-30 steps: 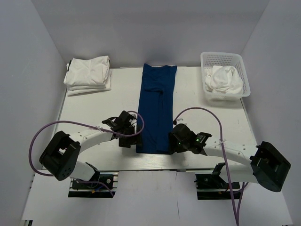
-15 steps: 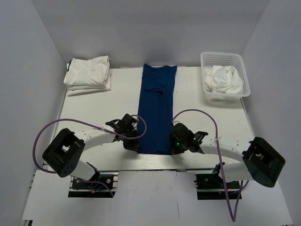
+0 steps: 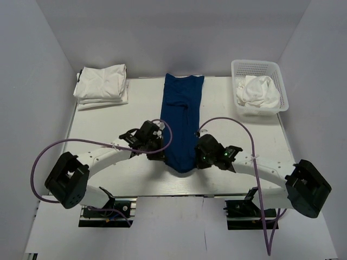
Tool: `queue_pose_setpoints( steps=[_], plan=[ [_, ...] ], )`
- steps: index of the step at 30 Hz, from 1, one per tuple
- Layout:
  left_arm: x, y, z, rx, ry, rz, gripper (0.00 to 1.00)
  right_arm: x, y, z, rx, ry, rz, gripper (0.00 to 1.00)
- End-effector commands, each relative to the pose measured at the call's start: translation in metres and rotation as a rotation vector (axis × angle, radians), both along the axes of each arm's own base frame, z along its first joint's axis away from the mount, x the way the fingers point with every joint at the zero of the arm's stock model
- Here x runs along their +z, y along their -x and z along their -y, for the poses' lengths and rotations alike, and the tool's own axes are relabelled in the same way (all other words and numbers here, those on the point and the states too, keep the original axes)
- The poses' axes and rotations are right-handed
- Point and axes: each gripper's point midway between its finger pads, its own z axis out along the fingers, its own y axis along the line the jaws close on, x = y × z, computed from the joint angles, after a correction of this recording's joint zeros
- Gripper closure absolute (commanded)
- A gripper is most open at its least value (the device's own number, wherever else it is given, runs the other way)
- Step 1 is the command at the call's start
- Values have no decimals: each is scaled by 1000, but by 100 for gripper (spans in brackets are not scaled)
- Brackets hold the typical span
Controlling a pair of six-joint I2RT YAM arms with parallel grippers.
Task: Fold and stack the t-shirts
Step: Grab the bottom of the folded rectangular tshirt with both arms, then fold the folded rectangular tshirt in 1/3 of the way
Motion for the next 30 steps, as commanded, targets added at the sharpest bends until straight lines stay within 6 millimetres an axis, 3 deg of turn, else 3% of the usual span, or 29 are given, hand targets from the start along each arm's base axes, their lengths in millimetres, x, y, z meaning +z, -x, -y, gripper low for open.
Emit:
queue_pose_setpoints(
  steps=[1, 3, 4, 6, 7, 9, 12, 13, 14, 15, 16, 18, 19, 21, 26, 30],
  plan=[
    [34, -50, 12, 73, 14, 154, 100, 40, -52, -9, -97, -2, 146, 100],
    [38, -68, 11, 121, -6, 173, 100, 36, -65, -2, -135, 41, 149, 100],
    [50, -86, 10, 161, -19, 218, 100, 51, -79, -7, -160, 30, 187, 100],
    [49, -104, 11, 201, -38, 226, 100, 49, -95, -2, -197, 59, 198, 100],
    [63, -121, 11, 227, -42, 266, 100, 65, -110, -5, -229, 44, 245, 100],
    [73, -149, 10, 266, -53, 307, 100, 74, -135, 0, -296, 66, 301, 100],
    [83, -176, 15, 281, -64, 344, 100, 92, -166, 3, -353, 79, 369, 100],
    [84, -187, 9, 296, -70, 354, 100, 85, -175, 5, -361, 101, 364, 100],
    [86, -194, 12, 291, -67, 367, 100, 100, -186, -1, -363, 83, 391, 100],
    [93, -205, 11, 307, -58, 381, 100, 101, -194, 1, -376, 90, 401, 100],
    [85, -214, 9, 307, -65, 374, 100, 91, -199, 3, -382, 113, 384, 100],
    [90, -228, 13, 297, -45, 381, 100, 103, -217, 5, -402, 104, 423, 100],
    [79, -235, 10, 306, -60, 365, 100, 98, -224, 5, -406, 117, 423, 100],
    [82, -246, 16, 285, -36, 387, 100, 98, -244, 3, -417, 101, 454, 100],
    [73, -272, 10, 308, -62, 384, 100, 84, -267, -3, -373, 107, 455, 100],
    [67, -291, 14, 299, -19, 409, 100, 86, -288, -4, -394, 84, 491, 100]
  ],
)
